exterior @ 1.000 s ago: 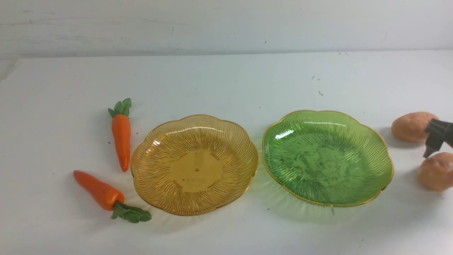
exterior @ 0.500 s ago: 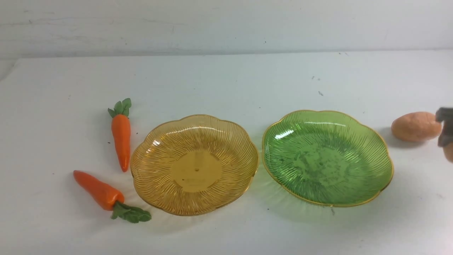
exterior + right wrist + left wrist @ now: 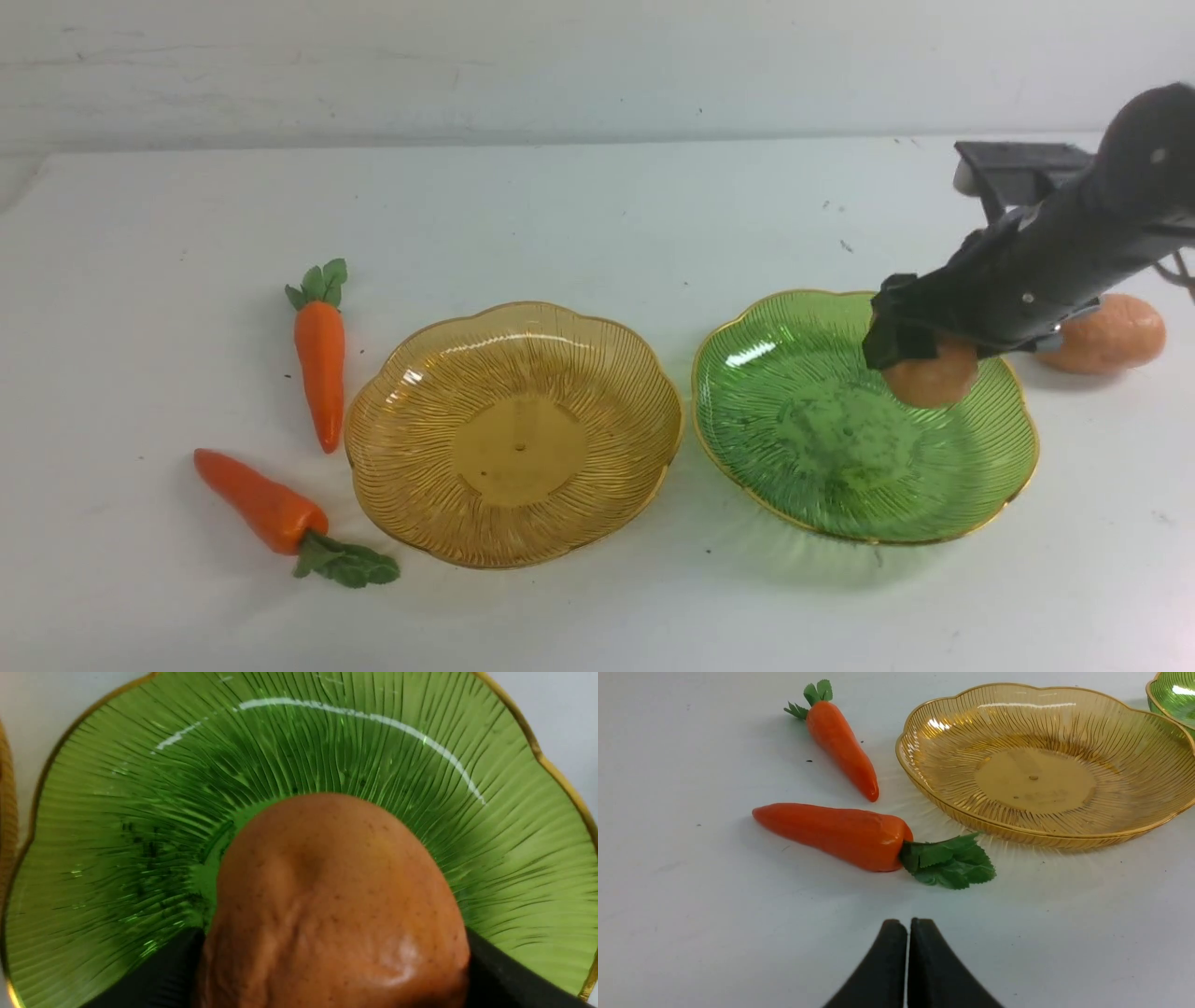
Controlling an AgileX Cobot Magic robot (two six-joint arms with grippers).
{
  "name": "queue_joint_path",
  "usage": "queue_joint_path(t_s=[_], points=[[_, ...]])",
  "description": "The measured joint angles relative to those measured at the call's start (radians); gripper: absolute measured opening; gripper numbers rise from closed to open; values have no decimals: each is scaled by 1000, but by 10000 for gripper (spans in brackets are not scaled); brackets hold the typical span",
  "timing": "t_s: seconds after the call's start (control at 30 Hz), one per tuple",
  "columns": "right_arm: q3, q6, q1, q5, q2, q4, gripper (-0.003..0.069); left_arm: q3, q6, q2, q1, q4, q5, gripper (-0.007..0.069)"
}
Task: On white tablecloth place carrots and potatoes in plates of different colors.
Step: 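Put the potato onto the plate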
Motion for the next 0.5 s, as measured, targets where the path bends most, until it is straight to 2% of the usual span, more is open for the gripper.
queue_joint_path(t_s=[0.07,0.17,0.3,0.37,0.43,0.5], points=[[1,22,4,-3,12,-14,578,0,0,0,0,0,0,-3],[1,92,6,0,26,-74,669,0,0,0,0,0,0,-3],[-29,126,6,50,26,-164,689,0,0,0,0,0,0,-3],[-64,139,6,85,26,-209,679,0,0,0,0,0,0,-3],[-110,181,-2,130,27,-263,631,0,0,0,0,0,0,-3],[-165,269,-32,157,32,-308,512,0,0,0,0,0,0,-3]])
